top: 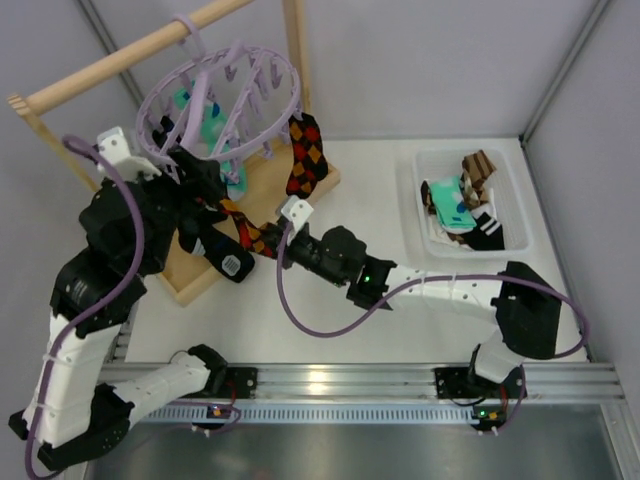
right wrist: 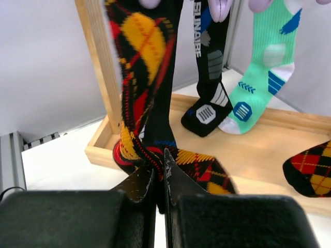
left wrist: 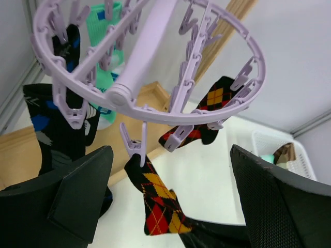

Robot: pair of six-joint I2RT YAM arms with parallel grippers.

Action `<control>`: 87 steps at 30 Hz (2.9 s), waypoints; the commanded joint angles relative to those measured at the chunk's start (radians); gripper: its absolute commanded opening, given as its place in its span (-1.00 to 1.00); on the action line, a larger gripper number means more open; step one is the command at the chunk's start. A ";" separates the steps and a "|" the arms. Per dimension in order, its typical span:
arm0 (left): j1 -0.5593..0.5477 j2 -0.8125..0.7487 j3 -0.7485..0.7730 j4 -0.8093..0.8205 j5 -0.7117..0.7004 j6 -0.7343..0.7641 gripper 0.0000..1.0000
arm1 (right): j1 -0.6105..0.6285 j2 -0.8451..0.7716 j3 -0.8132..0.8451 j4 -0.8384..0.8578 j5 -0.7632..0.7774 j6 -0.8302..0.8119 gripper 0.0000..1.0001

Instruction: Remove the socks clipped to the hanger

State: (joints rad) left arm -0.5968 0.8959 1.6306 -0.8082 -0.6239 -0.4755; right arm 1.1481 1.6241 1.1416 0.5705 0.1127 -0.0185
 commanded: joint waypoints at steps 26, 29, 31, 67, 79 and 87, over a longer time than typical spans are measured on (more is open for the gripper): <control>0.005 0.190 0.014 -0.123 -0.123 -0.130 0.93 | 0.131 -0.086 -0.036 -0.112 0.268 0.084 -1.00; 0.005 0.187 -0.001 -0.108 -0.143 -0.127 0.88 | 0.134 -0.089 -0.039 -0.110 0.265 0.089 -1.00; 0.003 0.192 -0.021 -0.071 -0.142 -0.120 0.87 | 0.139 -0.087 -0.033 -0.112 0.260 0.088 -1.00; 0.084 0.249 -0.094 0.093 -0.031 -0.018 -0.79 | 0.177 -0.237 -0.155 -0.153 0.404 0.081 -1.00; 0.084 0.207 -0.094 0.093 0.029 -0.012 -0.72 | 0.050 -0.794 -0.358 -0.558 0.627 0.123 -1.00; 0.084 0.164 -0.109 0.092 0.095 0.003 -0.58 | -0.389 -0.876 -0.224 -0.876 0.612 0.156 -1.00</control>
State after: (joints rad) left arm -0.5137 1.1080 1.5311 -0.7330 -0.5819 -0.4915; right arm 0.9302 0.7303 0.8272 -0.1387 0.7334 0.1093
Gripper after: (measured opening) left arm 0.284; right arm 0.008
